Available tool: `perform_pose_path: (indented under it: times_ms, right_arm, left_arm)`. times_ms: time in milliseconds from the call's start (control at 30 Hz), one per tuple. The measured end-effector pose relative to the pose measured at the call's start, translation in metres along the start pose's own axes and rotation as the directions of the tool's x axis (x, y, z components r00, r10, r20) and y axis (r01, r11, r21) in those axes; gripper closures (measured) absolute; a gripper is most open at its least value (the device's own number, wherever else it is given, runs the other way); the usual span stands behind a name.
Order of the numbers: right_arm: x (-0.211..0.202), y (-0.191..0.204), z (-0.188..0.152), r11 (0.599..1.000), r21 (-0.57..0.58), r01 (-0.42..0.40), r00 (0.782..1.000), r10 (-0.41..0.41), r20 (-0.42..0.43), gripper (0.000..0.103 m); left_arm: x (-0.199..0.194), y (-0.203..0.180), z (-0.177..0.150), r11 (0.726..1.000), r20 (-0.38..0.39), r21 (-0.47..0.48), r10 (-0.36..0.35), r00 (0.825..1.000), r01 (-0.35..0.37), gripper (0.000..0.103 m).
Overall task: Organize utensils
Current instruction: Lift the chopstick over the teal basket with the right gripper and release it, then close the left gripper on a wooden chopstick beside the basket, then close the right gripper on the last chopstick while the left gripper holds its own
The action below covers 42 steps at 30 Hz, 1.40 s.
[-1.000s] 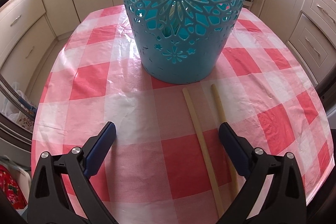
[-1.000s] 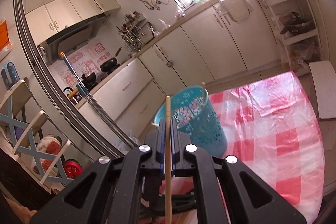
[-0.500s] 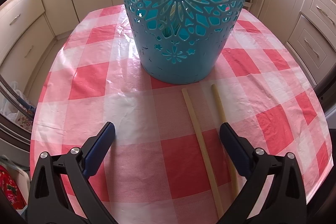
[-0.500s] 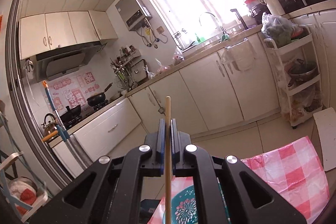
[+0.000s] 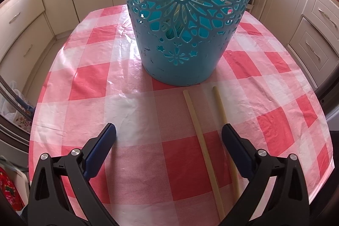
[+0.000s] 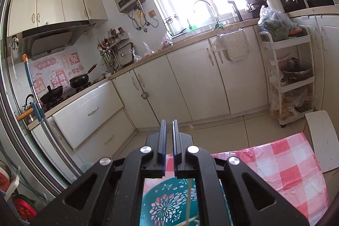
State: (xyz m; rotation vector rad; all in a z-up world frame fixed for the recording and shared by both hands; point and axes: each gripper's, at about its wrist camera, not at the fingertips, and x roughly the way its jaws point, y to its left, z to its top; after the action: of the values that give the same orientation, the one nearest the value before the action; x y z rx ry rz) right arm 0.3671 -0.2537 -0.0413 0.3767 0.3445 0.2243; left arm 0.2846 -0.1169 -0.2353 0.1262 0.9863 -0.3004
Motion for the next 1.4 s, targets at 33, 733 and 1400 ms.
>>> perform_pose_path:
  times_ms: [33,733,1400]
  right_arm:
    - [0.000,0.002,-0.002,1.000,-0.009,-0.007,1.000,0.007,-0.022,0.097]
    - [-0.100,-0.052,-0.180,0.981,-0.029,0.189,0.895,-0.185,-0.406,0.066]
    - [-0.058,-0.032,-0.200,0.982,-0.108,0.155,0.847,-0.189,-0.497,0.066]
  left_arm:
    - [0.000,0.000,0.000,1.000,-0.001,0.001,0.001,1.000,-0.001,0.008]
    - [-0.008,0.019,-0.005,0.995,0.045,-0.091,-0.039,0.998,0.043,0.014]
    - [-0.016,0.040,-0.003,0.992,-0.030,-0.107,-0.075,0.997,0.071,0.098]
